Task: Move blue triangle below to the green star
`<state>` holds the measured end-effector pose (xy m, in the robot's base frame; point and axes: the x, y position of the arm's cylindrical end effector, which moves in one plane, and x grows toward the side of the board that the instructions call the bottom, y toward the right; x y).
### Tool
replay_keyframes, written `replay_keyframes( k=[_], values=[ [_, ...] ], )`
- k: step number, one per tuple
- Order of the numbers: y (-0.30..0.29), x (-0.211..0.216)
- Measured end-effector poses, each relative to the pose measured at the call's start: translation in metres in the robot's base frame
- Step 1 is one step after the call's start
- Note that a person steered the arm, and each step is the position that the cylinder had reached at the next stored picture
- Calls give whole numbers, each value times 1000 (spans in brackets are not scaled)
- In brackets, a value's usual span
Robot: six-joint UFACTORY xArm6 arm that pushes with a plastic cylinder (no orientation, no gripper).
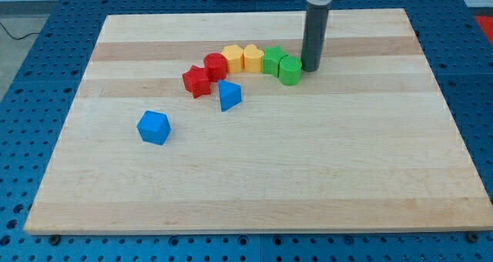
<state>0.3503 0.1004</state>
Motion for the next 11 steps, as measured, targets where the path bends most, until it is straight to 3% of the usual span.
replay_keyframes(
  k=[1, 3, 6, 8, 11],
  values=[
    [16, 30],
    [-39, 120],
    [-181, 125],
    [-210, 102],
    [-205, 66]
  ],
)
